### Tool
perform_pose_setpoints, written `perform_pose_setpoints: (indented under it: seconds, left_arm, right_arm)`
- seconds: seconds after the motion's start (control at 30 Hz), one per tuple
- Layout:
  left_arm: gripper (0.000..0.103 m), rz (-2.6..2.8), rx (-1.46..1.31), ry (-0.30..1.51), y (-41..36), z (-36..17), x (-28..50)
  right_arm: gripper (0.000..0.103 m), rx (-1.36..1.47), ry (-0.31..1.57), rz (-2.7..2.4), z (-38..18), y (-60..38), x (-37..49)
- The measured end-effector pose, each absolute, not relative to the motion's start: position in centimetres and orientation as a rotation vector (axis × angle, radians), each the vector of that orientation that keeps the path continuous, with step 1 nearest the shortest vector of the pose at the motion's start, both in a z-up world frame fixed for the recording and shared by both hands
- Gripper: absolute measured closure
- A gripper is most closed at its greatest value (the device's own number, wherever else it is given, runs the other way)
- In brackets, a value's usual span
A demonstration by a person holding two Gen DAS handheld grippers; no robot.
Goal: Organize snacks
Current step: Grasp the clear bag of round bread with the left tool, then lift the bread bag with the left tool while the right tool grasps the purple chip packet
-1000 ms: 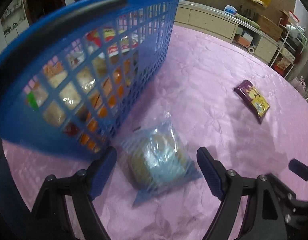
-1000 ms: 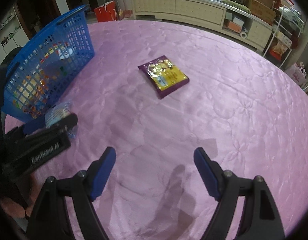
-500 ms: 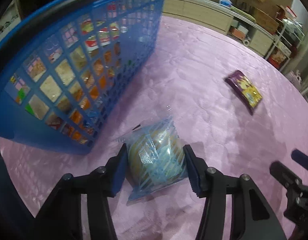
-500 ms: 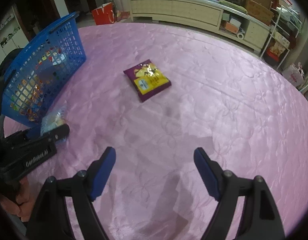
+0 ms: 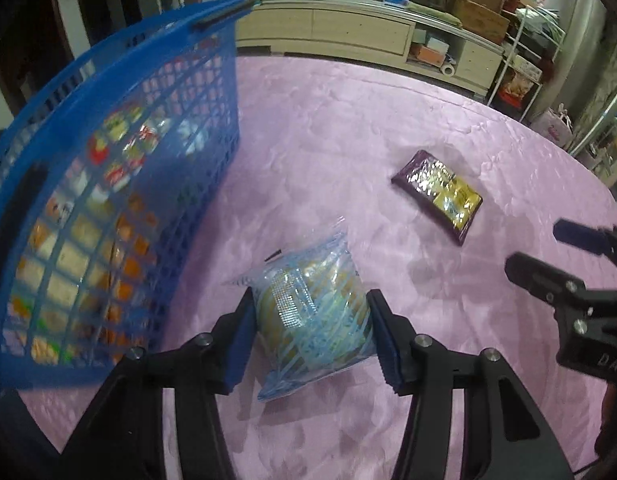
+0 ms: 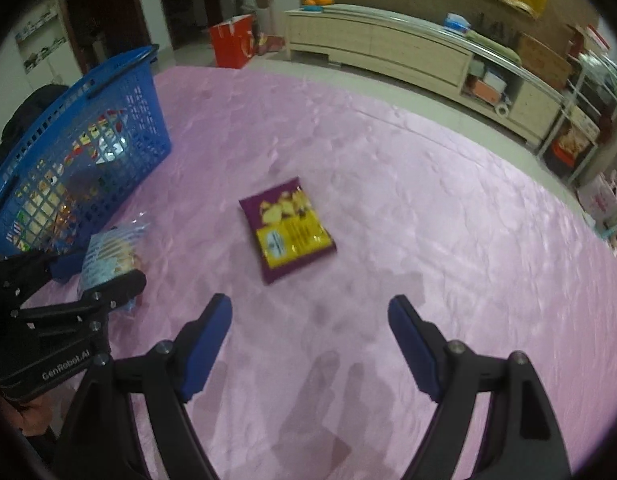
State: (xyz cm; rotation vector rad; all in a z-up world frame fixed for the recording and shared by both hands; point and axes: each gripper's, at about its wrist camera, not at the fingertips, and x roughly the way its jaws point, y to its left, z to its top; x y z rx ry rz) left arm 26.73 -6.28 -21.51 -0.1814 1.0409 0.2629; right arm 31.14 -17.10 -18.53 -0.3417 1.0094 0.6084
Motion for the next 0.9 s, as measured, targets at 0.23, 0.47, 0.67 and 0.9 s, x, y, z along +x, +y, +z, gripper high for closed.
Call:
perform_pose_setpoints:
  seconds: [0.23,0.47,0.67,0.9]
  left_arm:
    - [0.052,0.237,-0.174,1.031,-5.6,-22.2,29.4]
    - [0.052,0.228,-0.160,1.047,-5.7,-23.0,29.9]
    - [0.052,0.215,-0.156,1.048,-5.7,-23.0,30.4]
    - [0.052,0.175,-0.153,1.036,-6.6,-21.8,29.9]
  right_arm:
    - [0.019,-0.428,1.026,0.639,-20.8,-14.5,34.6]
    - [0.019,-0.466,1.034,0.765,-22.2,-12.0,36.4]
    - [0.049,-0.503,1.008,0.808,-22.2,-11.1,35.6]
    - [0.049,-0.455,1.055,0.773,-20.1,-13.2,33.7]
